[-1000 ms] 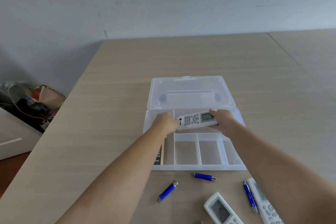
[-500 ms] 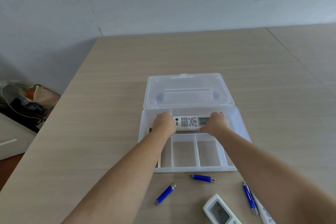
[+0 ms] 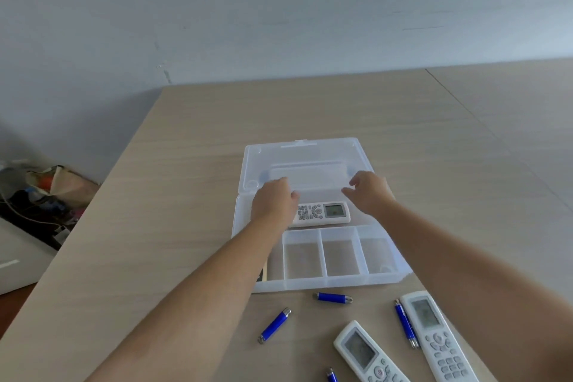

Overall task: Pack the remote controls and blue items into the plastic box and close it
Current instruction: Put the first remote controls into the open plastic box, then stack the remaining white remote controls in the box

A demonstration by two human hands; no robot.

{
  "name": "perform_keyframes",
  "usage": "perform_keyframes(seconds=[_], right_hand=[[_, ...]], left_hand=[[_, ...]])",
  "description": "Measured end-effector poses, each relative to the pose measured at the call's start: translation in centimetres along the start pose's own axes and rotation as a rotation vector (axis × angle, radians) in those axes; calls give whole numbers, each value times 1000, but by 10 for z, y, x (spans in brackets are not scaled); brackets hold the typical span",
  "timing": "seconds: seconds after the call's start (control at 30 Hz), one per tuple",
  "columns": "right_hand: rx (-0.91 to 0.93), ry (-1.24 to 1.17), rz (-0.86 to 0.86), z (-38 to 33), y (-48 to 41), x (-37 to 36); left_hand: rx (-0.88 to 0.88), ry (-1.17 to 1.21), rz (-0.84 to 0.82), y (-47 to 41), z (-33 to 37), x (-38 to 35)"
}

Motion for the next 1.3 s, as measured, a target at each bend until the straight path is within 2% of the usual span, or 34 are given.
perform_keyframes(seconds=[0.03,0.1,0.2,0.3,0.43,0.53,0.6,0.8,0.97,1.07,1.23,1.3], right_hand=[[-5,-36,32,2,2,14],[-13,-94,128,12,12,44],[-35,-125,251,40,37,79],[-110,-80,231,88,71,80],[-233,48,0,151,123,39],[-277,129,-257,180,161,-2],[-292,162,-341,189,178,-18],[-300,148,-246,197,186,-34],[-420,-60,-260,213,190,-34],[-446,-100,-243,223,188,-21],[-391,-447,-226,206,168,2],[-353,-560,-191,183,158,19]], left_hand=[[-113,42,32,10,22,8],[-305,125,-6,37,62,11],[-508,143,-133,86,101,-8],[-633,38,-310,131,114,-50],[-647,-278,-679,174,86,-128],[-672,-433,-739,188,68,-152],[-681,-449,-728,191,66,-157],[-655,-461,-721,193,71,-168],[-560,-420,-773,194,64,-174],[-483,-247,-814,196,64,-172],[-156,495,-935,187,67,-150],[-76,700,-944,181,74,-132]])
Point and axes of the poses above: each hand's wrist, its own y-axis away from the middle knuckle, its own x-axis out of the back of the hand, z = x × y, the point moved 10 cm from there along -y, towards the middle knuckle, and after that the axes turned 2 degrees about z, right-handed, at the moved point
